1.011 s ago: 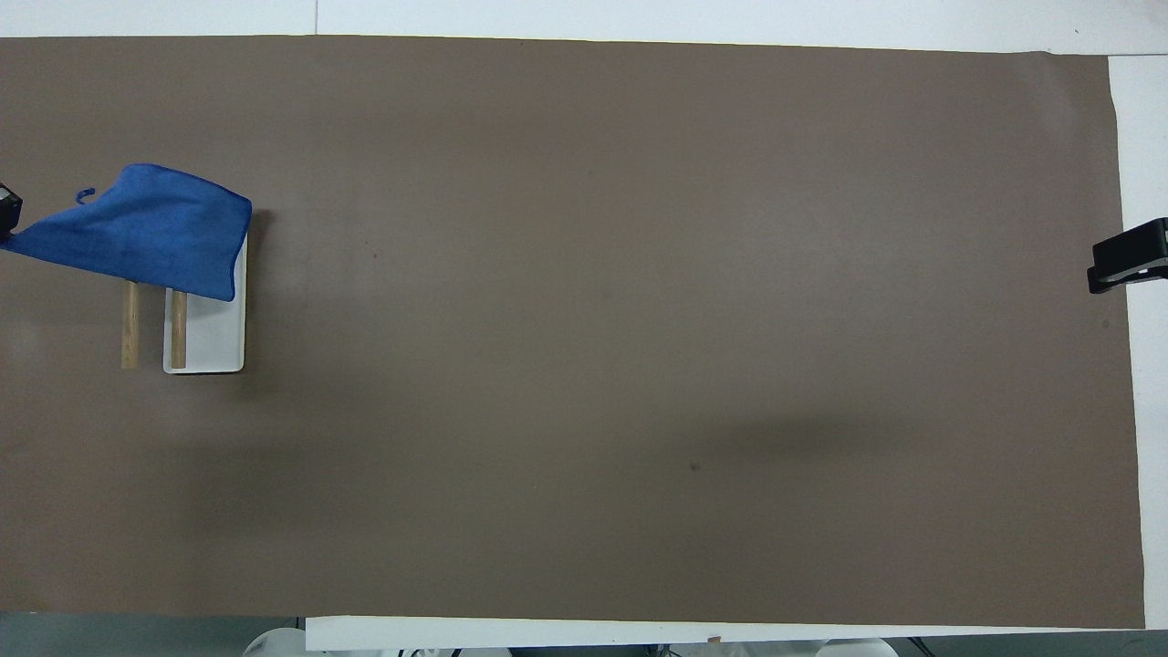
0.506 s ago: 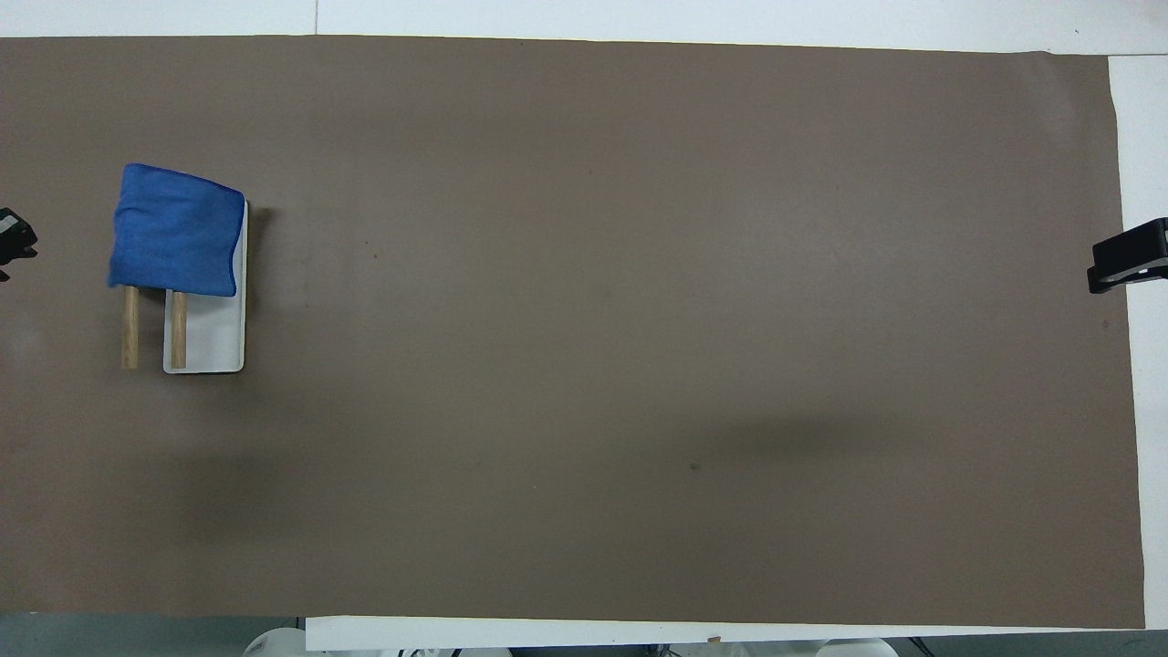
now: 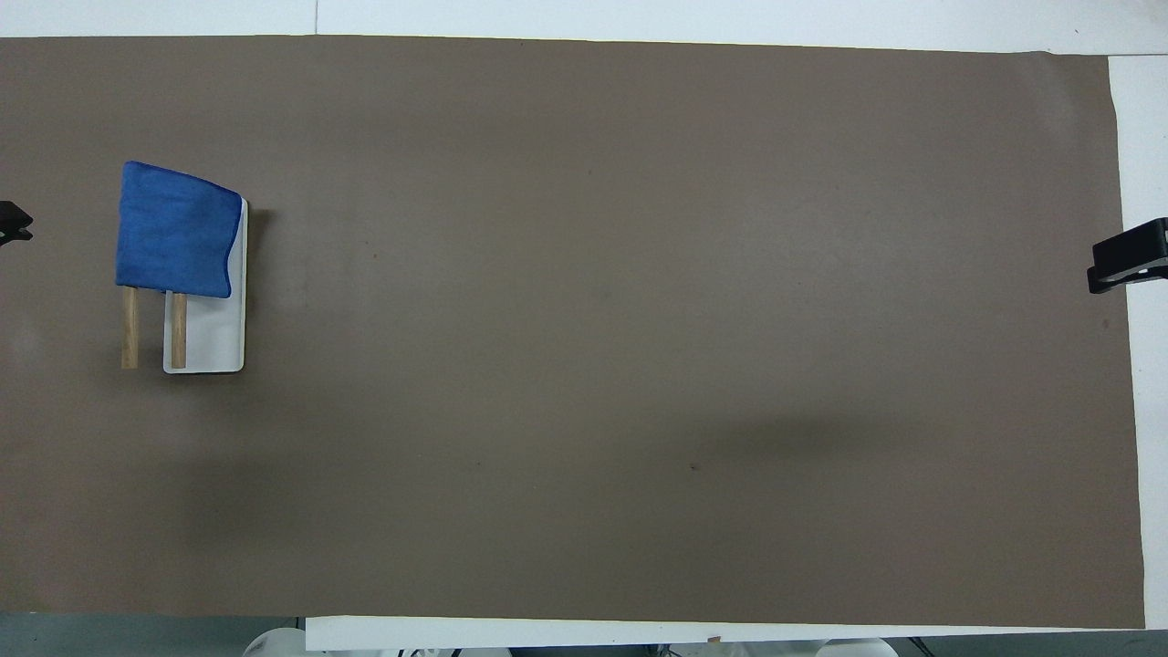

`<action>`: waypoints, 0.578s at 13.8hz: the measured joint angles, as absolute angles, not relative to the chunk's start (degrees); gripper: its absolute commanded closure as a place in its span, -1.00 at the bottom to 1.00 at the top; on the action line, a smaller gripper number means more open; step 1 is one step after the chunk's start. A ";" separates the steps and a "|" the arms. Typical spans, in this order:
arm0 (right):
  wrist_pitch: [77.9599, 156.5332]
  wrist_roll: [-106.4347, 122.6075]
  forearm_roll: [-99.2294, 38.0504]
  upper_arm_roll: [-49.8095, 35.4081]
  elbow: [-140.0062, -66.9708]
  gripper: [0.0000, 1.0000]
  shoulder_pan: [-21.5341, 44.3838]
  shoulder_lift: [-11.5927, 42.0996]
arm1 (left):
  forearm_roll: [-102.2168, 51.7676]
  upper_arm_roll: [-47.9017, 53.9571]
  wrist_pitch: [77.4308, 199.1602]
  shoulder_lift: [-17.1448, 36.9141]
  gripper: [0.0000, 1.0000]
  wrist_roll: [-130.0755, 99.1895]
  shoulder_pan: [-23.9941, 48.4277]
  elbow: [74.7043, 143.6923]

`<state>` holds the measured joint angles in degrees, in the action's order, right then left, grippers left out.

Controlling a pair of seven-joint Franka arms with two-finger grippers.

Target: Right arm passes towel to left arm to hang

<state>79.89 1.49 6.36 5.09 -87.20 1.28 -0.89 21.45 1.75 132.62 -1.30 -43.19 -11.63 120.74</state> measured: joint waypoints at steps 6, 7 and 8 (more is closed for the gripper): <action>79.89 1.49 6.36 5.09 -87.20 -1.00 1.28 -0.89 | 11.57 2.63 105.60 -3.40 -1.00 -30.26 -4.59 107.86; 79.89 1.49 6.36 5.09 -87.20 -1.00 1.28 -0.89 | 11.10 2.68 101.86 -3.58 -1.00 -28.30 -3.16 105.77; 79.89 1.49 6.36 5.09 -87.20 -1.00 1.28 -0.89 | 10.68 2.76 97.50 -3.61 -1.00 -27.26 -1.22 103.11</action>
<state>79.89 1.49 6.36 5.09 -87.20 1.28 -0.89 10.68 2.76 97.50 -3.61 -27.26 -1.22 103.11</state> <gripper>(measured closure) 0.000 0.000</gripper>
